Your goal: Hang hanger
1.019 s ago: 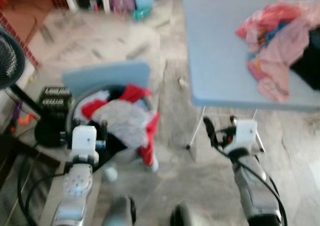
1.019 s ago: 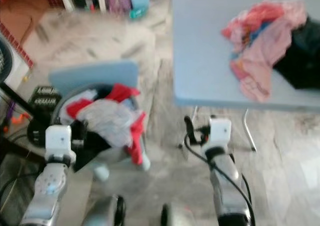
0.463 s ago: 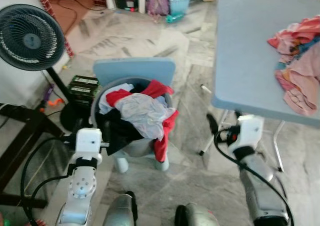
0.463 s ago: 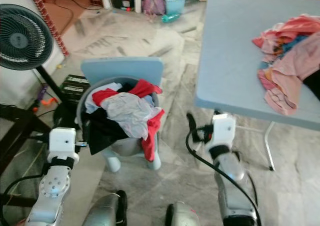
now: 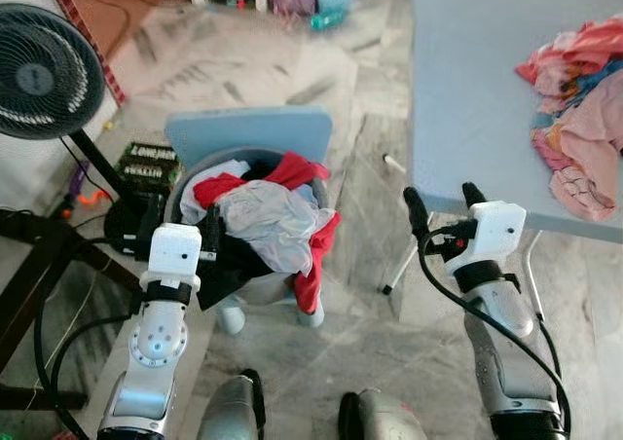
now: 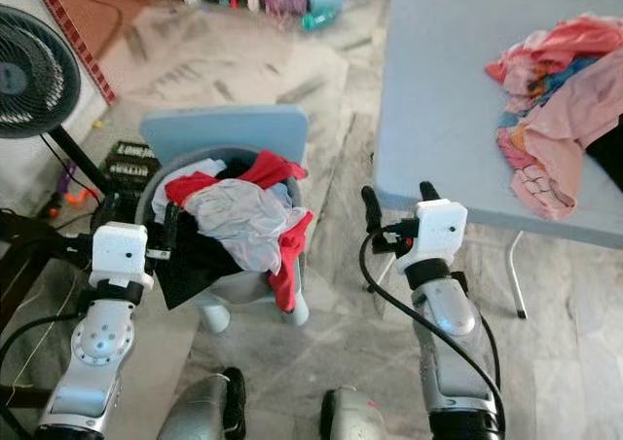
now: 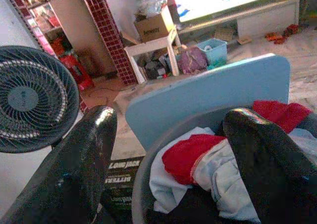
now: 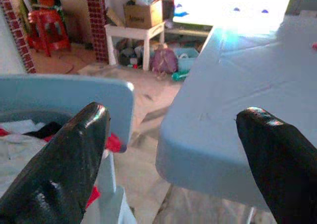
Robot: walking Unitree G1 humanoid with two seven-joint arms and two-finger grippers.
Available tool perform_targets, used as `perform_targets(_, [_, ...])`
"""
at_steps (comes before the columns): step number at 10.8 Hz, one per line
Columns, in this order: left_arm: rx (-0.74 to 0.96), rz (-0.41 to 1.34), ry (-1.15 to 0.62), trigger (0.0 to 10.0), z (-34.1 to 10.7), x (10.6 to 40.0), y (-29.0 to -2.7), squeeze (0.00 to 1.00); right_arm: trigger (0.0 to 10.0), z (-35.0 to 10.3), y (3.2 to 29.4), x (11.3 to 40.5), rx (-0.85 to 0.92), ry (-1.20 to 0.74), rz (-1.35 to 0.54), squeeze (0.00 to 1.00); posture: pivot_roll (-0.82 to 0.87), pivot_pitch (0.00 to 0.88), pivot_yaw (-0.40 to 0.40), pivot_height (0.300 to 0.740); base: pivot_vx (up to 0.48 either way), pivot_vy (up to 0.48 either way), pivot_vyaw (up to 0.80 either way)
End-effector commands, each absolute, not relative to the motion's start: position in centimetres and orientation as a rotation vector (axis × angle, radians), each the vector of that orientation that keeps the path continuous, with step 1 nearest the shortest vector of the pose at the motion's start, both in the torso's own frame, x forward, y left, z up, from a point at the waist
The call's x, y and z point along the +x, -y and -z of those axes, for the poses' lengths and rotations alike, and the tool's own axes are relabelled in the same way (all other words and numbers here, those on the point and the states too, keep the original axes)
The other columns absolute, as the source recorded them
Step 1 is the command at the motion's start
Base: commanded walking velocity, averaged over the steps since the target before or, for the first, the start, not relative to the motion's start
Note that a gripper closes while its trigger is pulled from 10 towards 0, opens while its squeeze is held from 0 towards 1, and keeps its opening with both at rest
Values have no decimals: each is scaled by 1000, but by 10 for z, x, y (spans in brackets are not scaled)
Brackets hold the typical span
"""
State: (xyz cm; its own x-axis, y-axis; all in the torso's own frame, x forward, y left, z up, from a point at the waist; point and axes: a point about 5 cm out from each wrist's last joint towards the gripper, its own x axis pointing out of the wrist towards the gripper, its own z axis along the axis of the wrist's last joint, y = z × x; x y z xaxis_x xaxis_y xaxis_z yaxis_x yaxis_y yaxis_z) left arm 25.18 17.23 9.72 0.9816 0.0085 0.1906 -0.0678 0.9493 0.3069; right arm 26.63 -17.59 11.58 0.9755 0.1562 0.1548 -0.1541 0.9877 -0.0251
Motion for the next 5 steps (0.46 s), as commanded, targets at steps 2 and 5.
perform_targets(2, [301, -44, 162, 10000, -94, 249, -173, 0, 10000, -114, 175, 264, -15, 138, -161, 0, -1, 185, -35, 740, 0, 0, 0])
perform_targets(5, [274, -44, 129, 10000, -90, 250, -172, 0, 10000, -112, 178, 265, -19, 126, -147, 0, -2, 180, -36, 740, 0, 425, 0])
